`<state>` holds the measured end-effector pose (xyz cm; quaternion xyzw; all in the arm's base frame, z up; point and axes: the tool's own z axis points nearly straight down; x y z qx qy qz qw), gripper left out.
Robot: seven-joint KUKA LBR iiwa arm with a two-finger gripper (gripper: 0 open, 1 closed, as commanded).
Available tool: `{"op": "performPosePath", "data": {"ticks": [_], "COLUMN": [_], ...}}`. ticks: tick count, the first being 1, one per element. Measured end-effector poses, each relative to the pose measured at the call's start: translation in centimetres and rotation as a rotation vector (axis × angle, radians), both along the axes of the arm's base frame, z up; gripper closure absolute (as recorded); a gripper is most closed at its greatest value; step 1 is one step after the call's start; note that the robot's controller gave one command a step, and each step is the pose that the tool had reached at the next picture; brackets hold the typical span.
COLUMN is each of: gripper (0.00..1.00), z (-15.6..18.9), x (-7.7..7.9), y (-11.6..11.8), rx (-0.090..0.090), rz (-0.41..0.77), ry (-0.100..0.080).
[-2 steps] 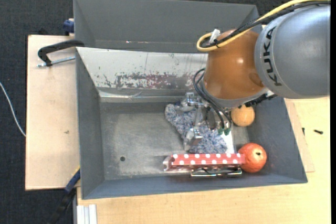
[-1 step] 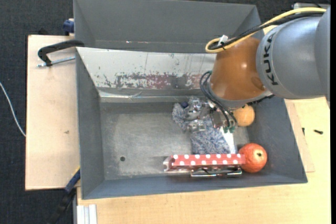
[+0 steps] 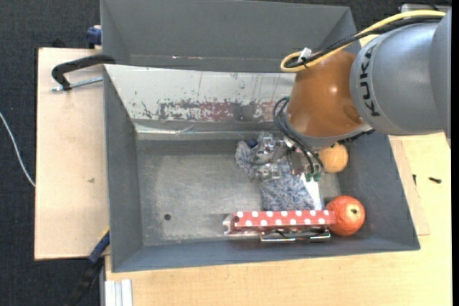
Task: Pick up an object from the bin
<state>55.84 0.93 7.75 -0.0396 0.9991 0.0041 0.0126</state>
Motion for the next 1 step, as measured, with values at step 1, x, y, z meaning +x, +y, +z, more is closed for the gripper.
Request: {"op": "performPosePath", "data": {"ticks": [1], "gripper": [1.0], "z": [14.67], "x": [1.39], "y": [0.8], "rx": [-0.01], "rz": [0.105], "ry": [0.014]}}
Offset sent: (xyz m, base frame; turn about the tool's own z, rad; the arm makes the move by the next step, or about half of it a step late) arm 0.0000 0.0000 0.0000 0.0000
